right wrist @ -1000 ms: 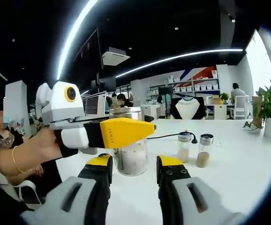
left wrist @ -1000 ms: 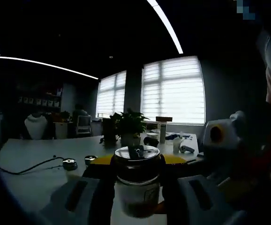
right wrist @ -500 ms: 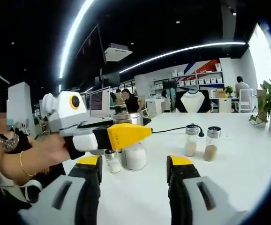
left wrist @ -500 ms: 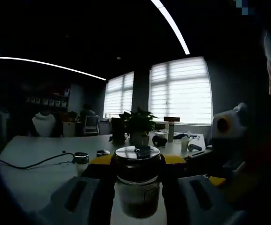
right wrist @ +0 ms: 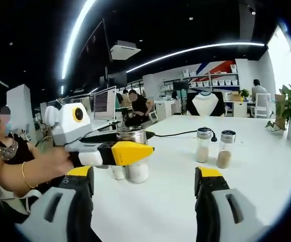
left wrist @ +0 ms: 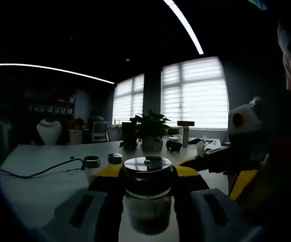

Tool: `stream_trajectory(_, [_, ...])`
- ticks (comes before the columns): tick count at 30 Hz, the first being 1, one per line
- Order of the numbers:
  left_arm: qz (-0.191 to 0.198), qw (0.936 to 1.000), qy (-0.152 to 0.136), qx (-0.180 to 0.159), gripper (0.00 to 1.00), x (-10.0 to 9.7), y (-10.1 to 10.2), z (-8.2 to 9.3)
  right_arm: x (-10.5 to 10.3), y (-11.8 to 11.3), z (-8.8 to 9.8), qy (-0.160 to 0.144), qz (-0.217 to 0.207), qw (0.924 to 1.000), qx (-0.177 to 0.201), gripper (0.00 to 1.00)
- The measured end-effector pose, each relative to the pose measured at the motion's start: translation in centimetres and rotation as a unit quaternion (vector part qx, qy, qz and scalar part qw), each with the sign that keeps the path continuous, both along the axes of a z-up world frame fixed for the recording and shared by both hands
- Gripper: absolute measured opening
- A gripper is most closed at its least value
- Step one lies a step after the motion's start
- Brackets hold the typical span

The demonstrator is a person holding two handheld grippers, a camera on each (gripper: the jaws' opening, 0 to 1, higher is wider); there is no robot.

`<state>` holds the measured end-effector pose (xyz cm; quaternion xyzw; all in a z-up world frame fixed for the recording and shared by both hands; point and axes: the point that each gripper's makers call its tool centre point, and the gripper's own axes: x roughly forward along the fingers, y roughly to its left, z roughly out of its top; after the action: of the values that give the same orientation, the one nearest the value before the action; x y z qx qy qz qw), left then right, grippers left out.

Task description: Rotate the seasoning bottle until the label or dispensing opening points toward the visible target arrow and the bottle remains upright within the marked orientation range

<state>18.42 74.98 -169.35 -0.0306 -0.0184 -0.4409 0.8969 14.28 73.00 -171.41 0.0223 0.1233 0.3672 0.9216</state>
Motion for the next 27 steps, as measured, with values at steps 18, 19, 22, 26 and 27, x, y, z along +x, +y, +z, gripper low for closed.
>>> stream_trajectory(18, [0.050, 0.9986, 0.009, 0.015, 0.39, 0.5, 2.9, -4.6, -0.1, -2.4, 0.0, 0.005, -0.031, 0.9994, -0.013, 0.89])
stream_trajectory(19, [0.052, 0.9985, 0.011, 0.010, 0.39, 0.6, 3.1, -4.9, -0.1, -2.5, 0.1, 0.004, -0.032, 0.9994, -0.012, 0.89])
stream_trajectory(22, [0.043, 0.9989, -0.007, 0.020, 0.39, 0.3, 3.2, -5.4, 0.0, -2.4, 0.2, 0.002, -0.032, 0.9994, -0.015, 0.88])
stream_trajectory(26, [0.048, 0.9987, -0.002, 0.018, 0.39, 0.7, 3.8, -6.3, -0.2, -2.1, 0.4, 0.001, -0.020, 0.9997, -0.017, 0.86])
stream_trajectory(27, [0.049, 0.9987, -0.001, 0.017, 0.39, 0.7, 3.9, -6.5, -0.2, -2.0, 0.5, -0.001, -0.019, 0.9996, -0.020, 0.86])
